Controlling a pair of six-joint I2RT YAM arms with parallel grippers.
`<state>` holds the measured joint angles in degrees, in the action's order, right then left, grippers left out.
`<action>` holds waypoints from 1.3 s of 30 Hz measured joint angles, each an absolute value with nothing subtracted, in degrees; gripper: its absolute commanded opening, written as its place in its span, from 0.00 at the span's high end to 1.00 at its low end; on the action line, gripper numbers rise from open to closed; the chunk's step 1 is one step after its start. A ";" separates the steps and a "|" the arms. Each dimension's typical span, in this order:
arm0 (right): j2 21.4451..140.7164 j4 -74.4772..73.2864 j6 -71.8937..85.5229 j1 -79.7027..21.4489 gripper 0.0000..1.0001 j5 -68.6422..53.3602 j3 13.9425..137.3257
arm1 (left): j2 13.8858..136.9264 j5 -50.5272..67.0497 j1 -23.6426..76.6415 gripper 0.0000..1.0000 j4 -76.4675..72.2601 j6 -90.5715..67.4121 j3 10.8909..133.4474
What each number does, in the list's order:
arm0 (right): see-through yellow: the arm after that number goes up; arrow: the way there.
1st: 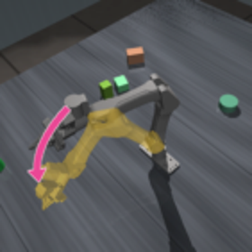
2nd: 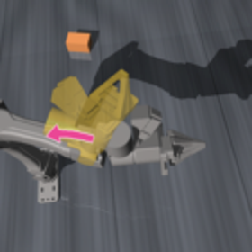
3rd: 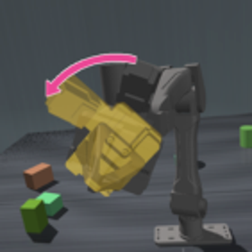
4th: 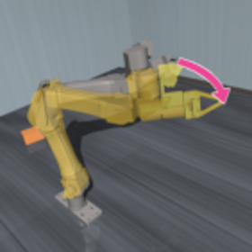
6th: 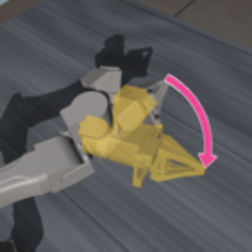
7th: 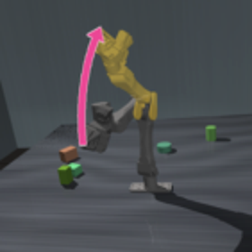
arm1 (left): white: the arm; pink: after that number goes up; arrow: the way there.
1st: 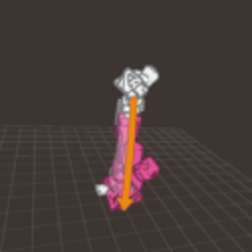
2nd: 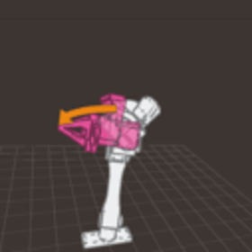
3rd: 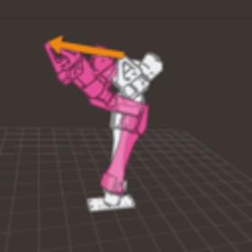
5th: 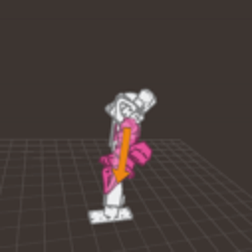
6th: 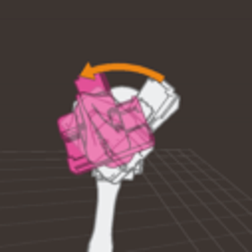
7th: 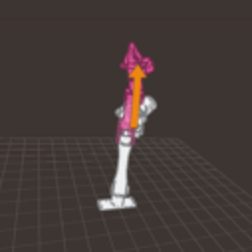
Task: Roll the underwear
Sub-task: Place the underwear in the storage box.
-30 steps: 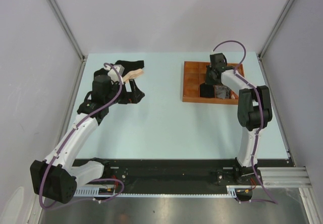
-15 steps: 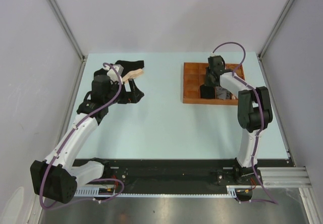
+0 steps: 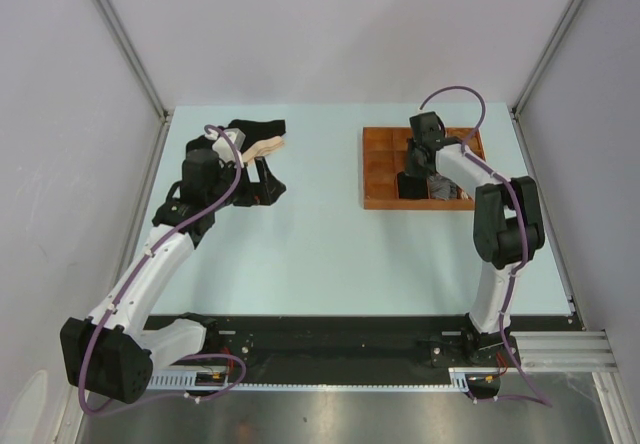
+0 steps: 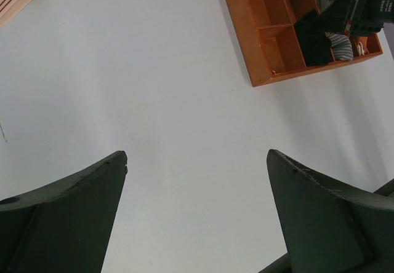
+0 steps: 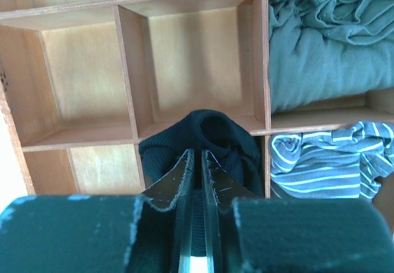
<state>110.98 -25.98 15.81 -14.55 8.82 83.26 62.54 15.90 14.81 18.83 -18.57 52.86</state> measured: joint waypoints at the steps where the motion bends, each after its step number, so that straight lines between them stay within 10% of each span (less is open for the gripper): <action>1: 110.87 -26.20 15.84 -14.57 0.87 8.84 83.26 | 62.54 15.90 14.81 0.00 18.76 -18.57 52.86; 25: 111.13 -23.55 18.00 -13.52 0.84 7.64 78.43 | 62.72 15.46 14.59 0.00 18.59 -18.55 52.82; 39: 112.73 -19.29 16.27 -10.41 0.31 -4.86 78.26 | 70.35 4.40 12.14 0.00 20.47 -21.30 53.28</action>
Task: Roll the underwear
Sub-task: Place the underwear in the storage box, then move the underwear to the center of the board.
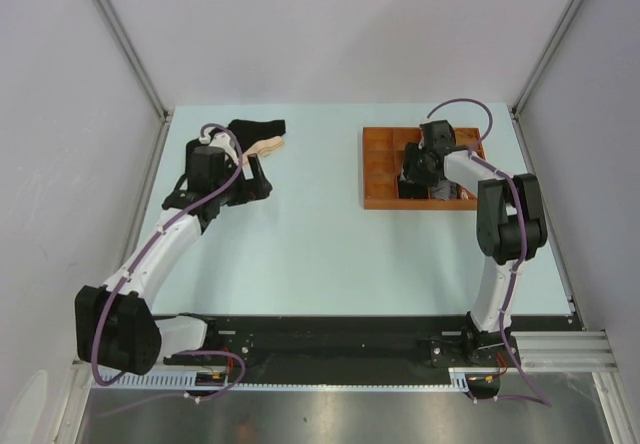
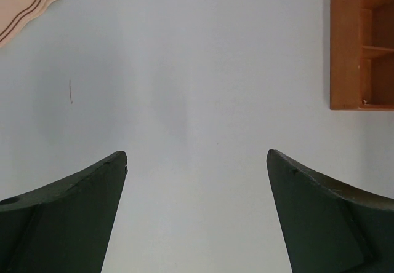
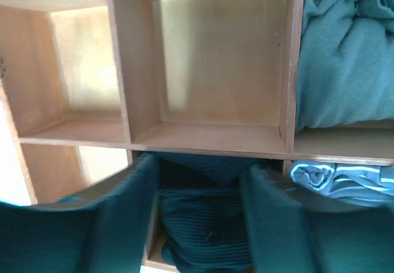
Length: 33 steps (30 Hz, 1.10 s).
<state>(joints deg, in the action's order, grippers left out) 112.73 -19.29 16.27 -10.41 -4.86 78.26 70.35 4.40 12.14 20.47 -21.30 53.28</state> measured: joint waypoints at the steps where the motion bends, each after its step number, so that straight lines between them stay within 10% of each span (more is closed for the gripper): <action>1: 112.42 -19.07 15.88 -10.39 0.30 -5.39 78.04 | 70.98 3.68 11.86 0.00 20.67 -21.82 53.78; 13: 100.29 -23.64 14.41 -12.27 0.24 -12.99 77.41 | 78.48 -3.90 -2.66 0.01 20.67 -25.45 58.06; 24: 93.51 -24.05 14.46 -16.43 0.24 -14.96 77.41 | 89.67 -6.09 -7.01 0.29 18.48 -27.97 57.32; 33: 93.49 -25.15 14.48 -21.34 0.24 -15.99 77.41 | 103.11 -7.77 -9.28 0.33 17.93 -28.51 66.15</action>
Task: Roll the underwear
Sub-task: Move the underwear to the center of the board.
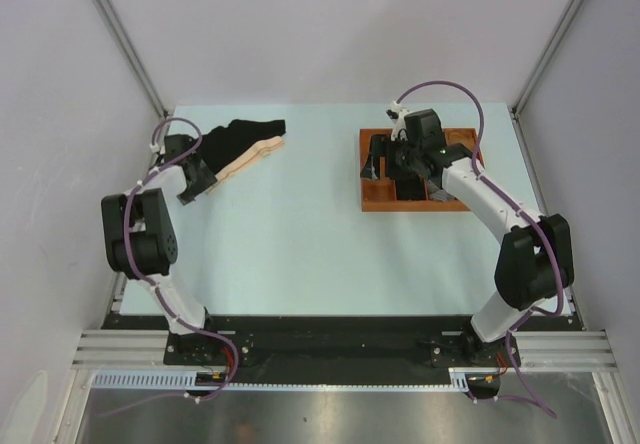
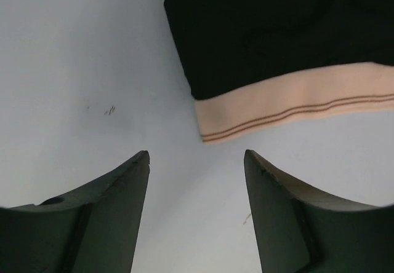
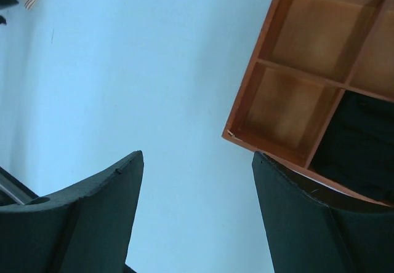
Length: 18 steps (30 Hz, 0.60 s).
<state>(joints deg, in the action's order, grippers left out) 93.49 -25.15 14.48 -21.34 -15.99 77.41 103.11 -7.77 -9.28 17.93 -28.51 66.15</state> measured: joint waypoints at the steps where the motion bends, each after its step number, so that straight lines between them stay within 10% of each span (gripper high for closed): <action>1: 93.47 -25.19 14.48 -21.71 0.24 -15.99 77.41 | 104.38 -7.84 -9.32 0.33 17.85 -28.49 67.40; 12: 91.68 -26.30 14.50 -23.83 0.24 -15.75 77.41 | 112.40 -7.97 -9.56 0.48 18.17 -28.25 74.30; 18: 90.17 -26.35 14.50 -24.21 0.24 -15.49 77.41 | 114.30 -7.77 -9.58 0.99 18.15 -27.79 76.20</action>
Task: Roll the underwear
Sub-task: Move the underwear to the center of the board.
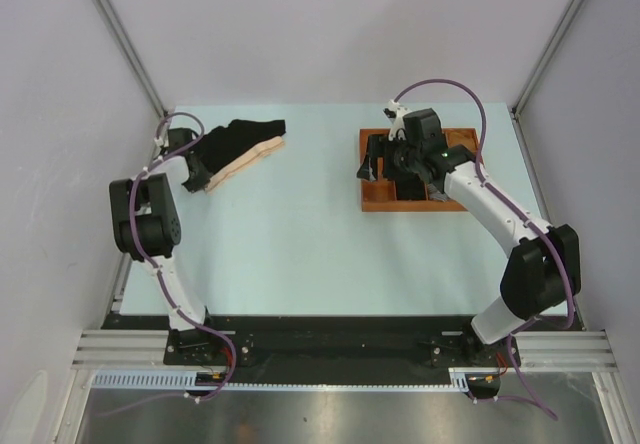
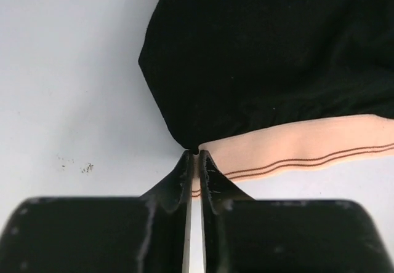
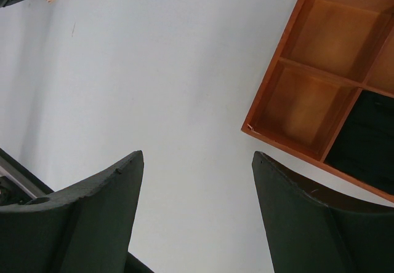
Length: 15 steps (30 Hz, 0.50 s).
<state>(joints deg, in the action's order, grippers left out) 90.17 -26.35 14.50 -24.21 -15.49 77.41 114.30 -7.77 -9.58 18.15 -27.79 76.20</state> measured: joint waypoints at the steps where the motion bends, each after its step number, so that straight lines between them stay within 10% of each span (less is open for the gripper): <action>1: 90.04 -26.37 14.50 -24.21 0.24 -15.44 77.41 | 114.45 -7.49 -9.61 1.00 18.17 -27.40 76.36; 15: 92.51 -24.38 15.00 -24.67 0.24 -18.52 77.41 | 96.07 1.54 -3.25 1.00 17.52 -29.39 58.83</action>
